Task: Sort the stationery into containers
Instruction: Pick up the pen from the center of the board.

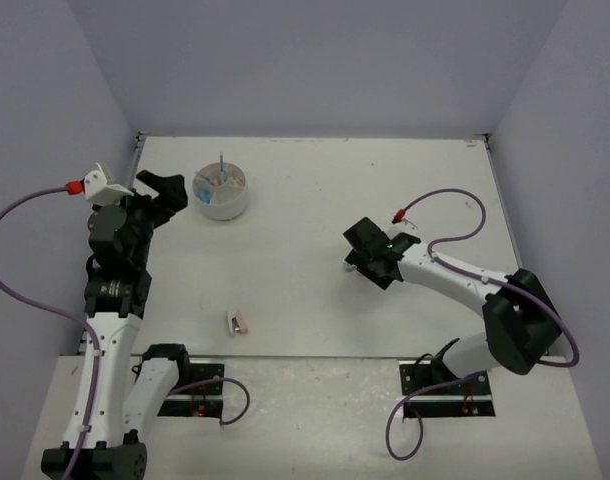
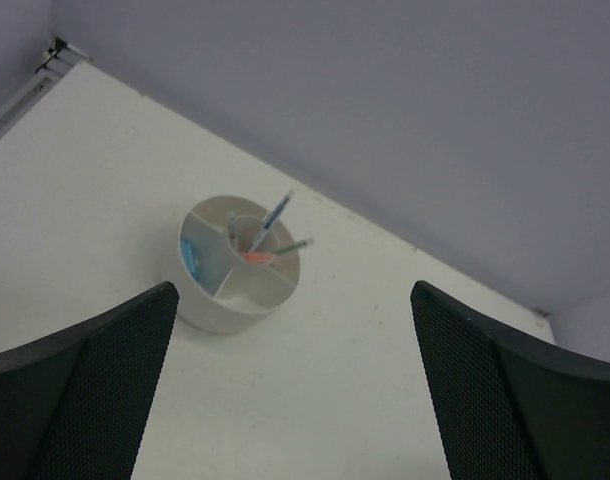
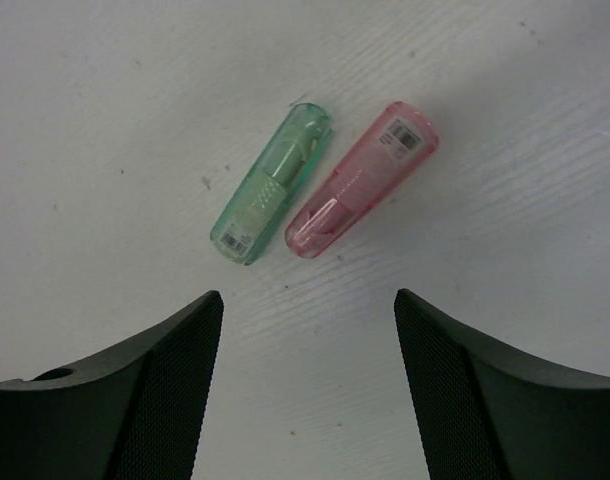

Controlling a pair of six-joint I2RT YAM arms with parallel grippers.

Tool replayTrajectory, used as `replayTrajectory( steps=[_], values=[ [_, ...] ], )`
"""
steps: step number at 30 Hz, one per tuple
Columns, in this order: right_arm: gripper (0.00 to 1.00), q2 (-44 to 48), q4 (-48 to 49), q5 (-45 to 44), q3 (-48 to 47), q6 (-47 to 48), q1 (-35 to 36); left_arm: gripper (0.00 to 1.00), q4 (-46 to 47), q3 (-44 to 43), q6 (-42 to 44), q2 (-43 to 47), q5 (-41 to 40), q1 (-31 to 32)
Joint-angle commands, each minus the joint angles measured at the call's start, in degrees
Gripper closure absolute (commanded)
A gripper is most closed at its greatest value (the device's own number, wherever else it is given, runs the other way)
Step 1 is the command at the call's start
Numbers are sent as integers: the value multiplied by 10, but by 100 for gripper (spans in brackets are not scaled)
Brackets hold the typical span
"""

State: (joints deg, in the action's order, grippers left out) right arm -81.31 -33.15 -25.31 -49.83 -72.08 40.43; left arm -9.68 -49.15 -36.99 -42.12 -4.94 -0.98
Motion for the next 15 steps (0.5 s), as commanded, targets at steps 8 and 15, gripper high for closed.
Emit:
replayTrajectory(
  steps=[8,15],
  values=[
    [31,-71,-154,-49,-87,-235,0,0,-126,12,109,29,68,3],
    [33,-111,-154,-61,-107,-242,-5,0,-113,31,116,26,94,3]
  ],
)
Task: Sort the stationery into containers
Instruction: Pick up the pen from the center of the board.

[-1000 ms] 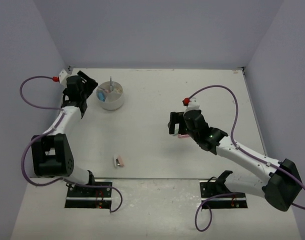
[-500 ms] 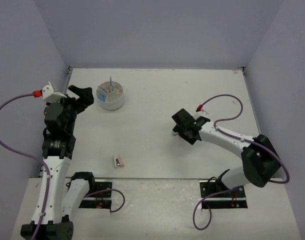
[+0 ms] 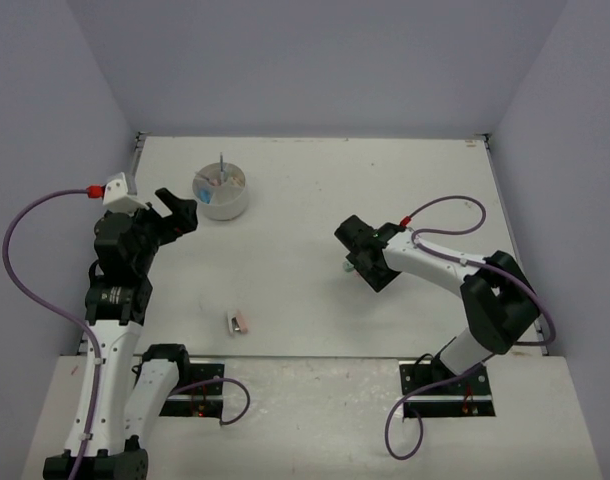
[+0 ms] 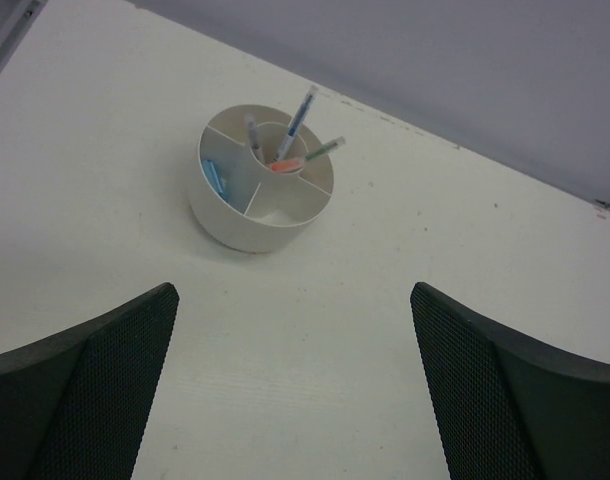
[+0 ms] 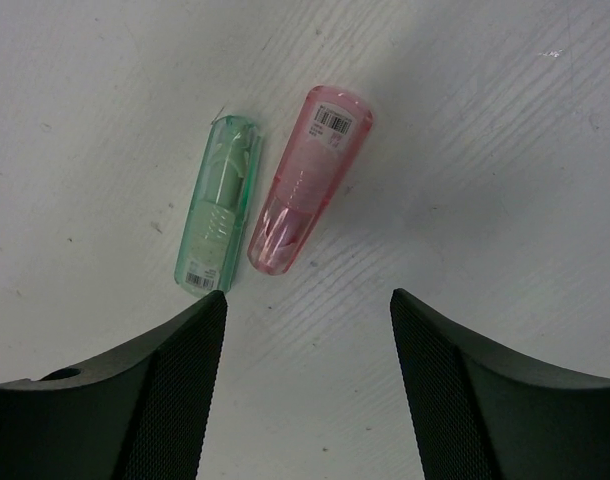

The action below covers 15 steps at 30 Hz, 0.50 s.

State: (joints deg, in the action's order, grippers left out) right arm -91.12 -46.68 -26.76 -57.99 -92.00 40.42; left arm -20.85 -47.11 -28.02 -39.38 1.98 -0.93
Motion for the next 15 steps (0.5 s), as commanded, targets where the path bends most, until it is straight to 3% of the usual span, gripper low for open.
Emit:
replayTrajectory(
  steps=[1,15],
  values=[
    [33,-17,-18,-51,-28,-42,-9,0,0,11,27,-2,29,2],
    [34,-72,-15,-46,-53,-21,-38,0,7,14,28,-8,44,2]
  ],
)
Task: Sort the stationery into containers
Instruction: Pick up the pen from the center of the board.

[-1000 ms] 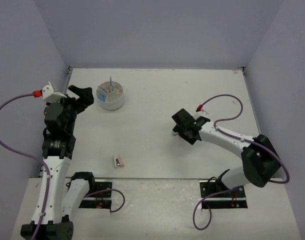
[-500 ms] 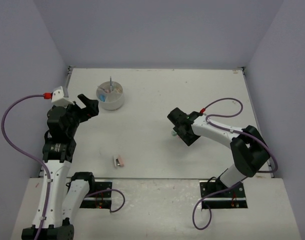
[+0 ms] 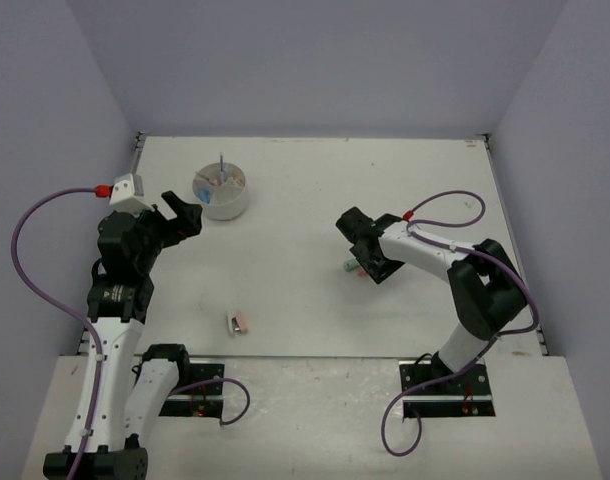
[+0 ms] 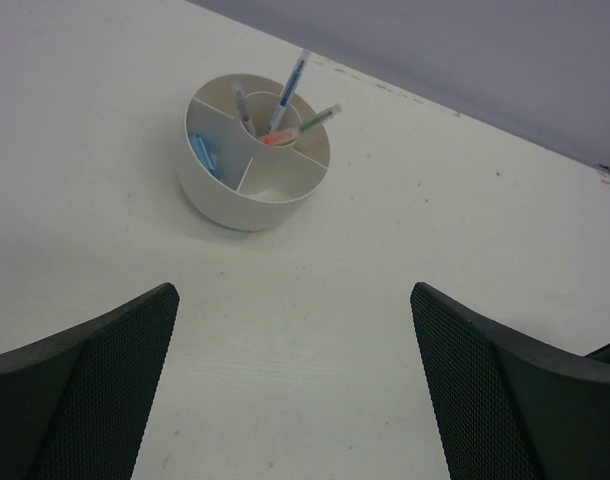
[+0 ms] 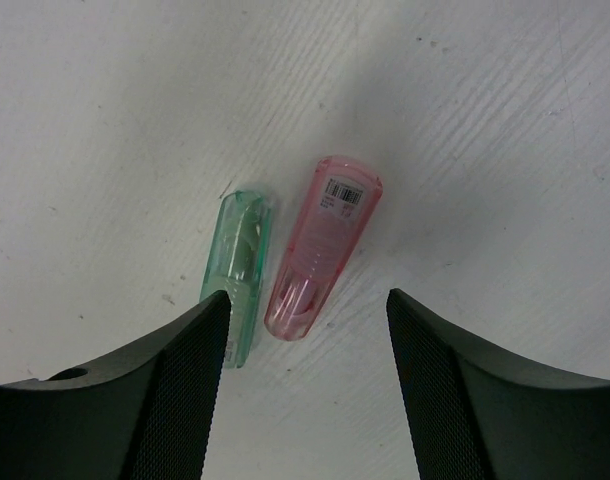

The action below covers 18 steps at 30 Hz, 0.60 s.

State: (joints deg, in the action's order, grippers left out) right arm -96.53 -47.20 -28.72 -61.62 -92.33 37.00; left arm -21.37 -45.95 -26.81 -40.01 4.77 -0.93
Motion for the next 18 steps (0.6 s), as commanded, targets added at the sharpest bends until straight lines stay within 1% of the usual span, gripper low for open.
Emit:
replayTrajectory(
  steps=[1,11,16,18],
  values=[
    [34,-22,-10,-24,-17,-19,-3,0,13,3,15,-2,17,2],
    [43,-70,28,7,-2,-8,-8,0,17,8,14,-7,27,2],
    [52,-67,56,28,20,-2,-10,0,15,6,16,-7,25,2],
    [58,-61,65,32,29,0,-10,0,15,5,16,-8,24,2]
  ],
)
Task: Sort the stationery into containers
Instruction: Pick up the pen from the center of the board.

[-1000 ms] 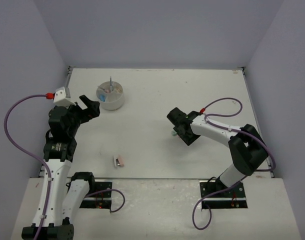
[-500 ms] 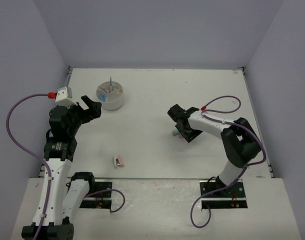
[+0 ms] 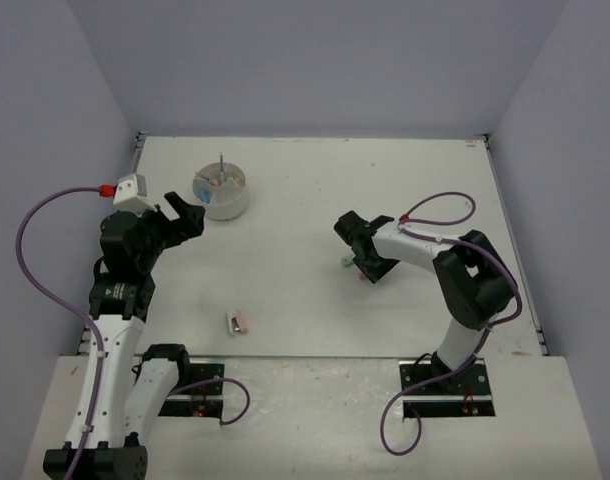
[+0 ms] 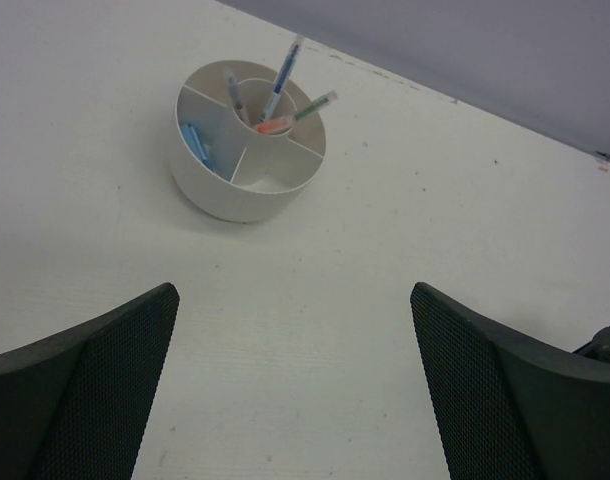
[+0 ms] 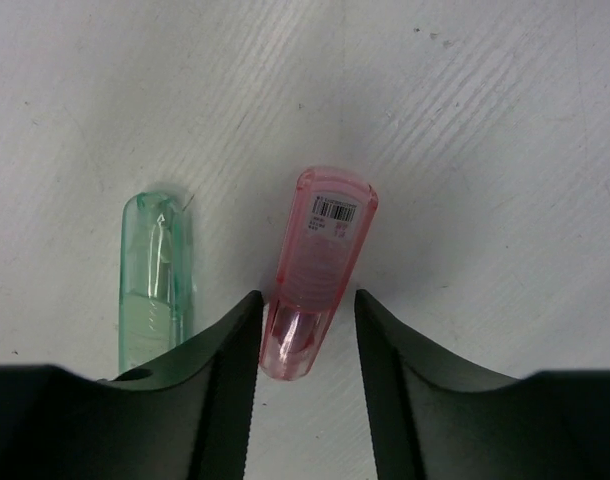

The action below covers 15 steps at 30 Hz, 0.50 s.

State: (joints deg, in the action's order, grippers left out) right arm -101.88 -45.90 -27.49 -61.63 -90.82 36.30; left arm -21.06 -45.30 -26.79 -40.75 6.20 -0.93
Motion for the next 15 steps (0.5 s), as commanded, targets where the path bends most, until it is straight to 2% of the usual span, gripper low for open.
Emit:
replayTrajectory(
  steps=[1,5,8,12,15],
  values=[
    [61,-4,56,22,37,-14,-3,0,13,-1,16,0,10,2],
    [69,11,80,36,64,0,-3,0,13,-2,16,-3,10,2],
    [98,16,105,43,82,22,-3,0,11,-5,19,-5,11,3],
    [100,36,139,45,101,60,0,0,10,-6,21,-6,17,2],
    [100,68,132,0,100,104,25,0,18,-1,16,-9,52,2]
  ],
)
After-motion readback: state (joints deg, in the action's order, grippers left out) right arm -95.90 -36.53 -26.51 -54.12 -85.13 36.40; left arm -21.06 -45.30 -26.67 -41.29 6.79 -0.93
